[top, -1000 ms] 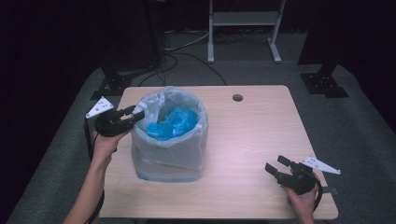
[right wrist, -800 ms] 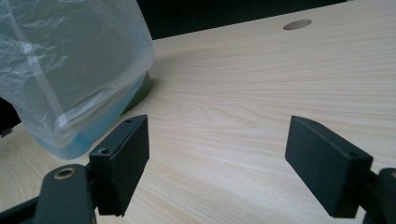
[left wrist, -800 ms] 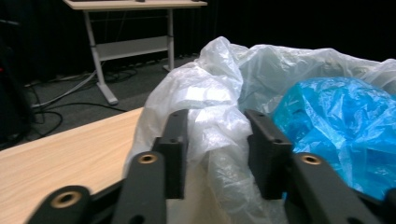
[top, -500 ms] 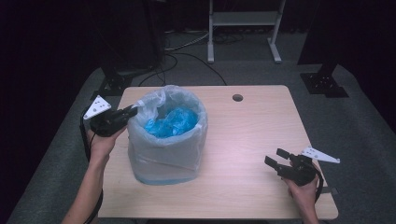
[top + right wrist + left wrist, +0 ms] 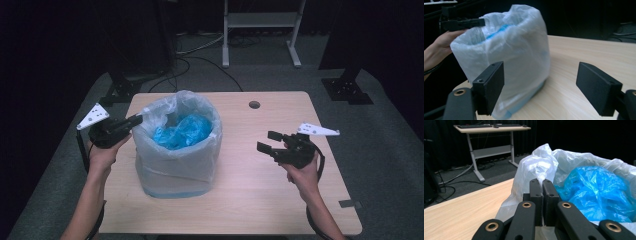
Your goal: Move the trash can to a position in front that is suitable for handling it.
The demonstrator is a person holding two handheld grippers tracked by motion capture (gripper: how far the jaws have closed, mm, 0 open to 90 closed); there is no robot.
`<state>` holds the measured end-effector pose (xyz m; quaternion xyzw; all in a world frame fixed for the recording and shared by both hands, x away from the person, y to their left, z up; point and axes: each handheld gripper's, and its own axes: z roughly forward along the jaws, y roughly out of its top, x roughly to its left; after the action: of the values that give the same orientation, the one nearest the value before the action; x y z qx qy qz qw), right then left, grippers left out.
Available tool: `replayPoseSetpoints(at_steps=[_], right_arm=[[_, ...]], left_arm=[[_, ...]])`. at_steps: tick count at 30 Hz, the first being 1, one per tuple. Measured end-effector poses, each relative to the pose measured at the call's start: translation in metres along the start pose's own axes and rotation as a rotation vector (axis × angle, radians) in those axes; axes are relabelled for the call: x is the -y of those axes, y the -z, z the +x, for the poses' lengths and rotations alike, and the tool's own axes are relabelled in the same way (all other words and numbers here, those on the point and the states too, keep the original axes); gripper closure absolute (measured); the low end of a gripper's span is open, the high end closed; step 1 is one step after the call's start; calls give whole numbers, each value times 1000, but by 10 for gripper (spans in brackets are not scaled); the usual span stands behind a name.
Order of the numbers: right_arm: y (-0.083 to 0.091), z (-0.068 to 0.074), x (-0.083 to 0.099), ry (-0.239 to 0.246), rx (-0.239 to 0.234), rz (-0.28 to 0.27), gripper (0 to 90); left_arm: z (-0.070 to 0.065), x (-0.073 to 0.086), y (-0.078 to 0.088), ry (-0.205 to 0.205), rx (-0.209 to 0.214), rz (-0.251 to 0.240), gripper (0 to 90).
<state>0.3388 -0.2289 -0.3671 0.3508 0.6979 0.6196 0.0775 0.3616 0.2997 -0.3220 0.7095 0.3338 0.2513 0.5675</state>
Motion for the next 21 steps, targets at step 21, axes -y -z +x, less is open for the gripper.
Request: replayPoseSetpoints(at_steps=[21], right_arm=[[-107,34,-63,89,-29,125,236]], left_arm=[[-8,-6,9,-18,21,-16,882]])
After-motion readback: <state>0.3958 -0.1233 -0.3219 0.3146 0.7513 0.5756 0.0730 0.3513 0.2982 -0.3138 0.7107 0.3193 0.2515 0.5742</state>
